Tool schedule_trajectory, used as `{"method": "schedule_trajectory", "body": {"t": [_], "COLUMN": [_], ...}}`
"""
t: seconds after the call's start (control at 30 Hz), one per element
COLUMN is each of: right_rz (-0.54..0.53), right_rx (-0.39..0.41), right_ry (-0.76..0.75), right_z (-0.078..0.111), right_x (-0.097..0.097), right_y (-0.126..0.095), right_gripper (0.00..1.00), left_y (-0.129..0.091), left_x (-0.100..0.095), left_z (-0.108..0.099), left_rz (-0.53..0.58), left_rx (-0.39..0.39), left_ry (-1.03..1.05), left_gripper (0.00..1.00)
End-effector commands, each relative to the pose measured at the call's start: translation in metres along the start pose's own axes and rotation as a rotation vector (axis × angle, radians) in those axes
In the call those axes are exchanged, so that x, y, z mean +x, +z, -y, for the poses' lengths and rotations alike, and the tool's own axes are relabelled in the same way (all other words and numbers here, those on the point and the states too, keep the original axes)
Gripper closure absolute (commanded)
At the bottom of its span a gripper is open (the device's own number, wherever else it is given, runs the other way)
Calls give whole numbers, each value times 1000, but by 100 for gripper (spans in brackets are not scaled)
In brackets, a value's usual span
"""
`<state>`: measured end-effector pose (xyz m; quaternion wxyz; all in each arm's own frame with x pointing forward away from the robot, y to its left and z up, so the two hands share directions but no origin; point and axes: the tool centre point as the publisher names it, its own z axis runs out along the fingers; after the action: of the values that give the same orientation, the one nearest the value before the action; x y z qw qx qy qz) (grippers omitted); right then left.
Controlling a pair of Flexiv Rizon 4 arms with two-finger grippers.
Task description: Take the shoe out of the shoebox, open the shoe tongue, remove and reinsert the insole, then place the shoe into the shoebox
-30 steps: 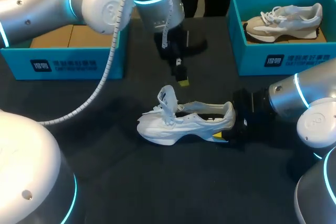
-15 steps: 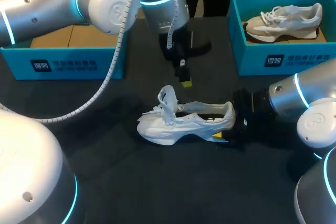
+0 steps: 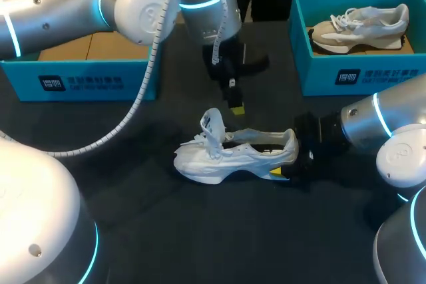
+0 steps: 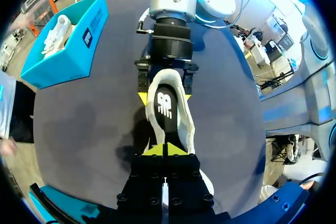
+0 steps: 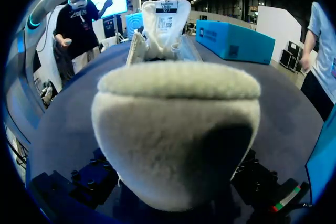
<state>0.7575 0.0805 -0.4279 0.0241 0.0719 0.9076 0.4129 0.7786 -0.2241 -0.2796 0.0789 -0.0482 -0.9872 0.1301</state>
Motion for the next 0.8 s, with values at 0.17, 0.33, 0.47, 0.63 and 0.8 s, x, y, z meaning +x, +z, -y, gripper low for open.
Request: {"method": "schedule_trajectory", "body": {"t": [0.17, 0.33, 0.47, 0.63, 0.8], "right_rz": [3, 3, 3, 3, 3], "right_rx": [2, 2, 2, 2, 2], "right_ry": [0, 0, 0, 0, 0], "right_z": [4, 4, 4, 4, 4], "right_x": [-3, -3, -3, -3, -3], "right_y": [4, 4, 4, 4, 4], "right_gripper": [100, 100, 100, 100, 100], "left_y": [29, 43, 57, 72, 85], "left_x": [-4, -2, -2, 6, 12], "left_z": [29, 46, 49, 51, 44], "left_rz": [-15, -25, -47, -64, -89], "left_rx": [13, -16, -32, -63, -84], "left_ry": [48, 85, 98, 131, 133], "left_gripper": [100, 100, 100, 100, 100]}}
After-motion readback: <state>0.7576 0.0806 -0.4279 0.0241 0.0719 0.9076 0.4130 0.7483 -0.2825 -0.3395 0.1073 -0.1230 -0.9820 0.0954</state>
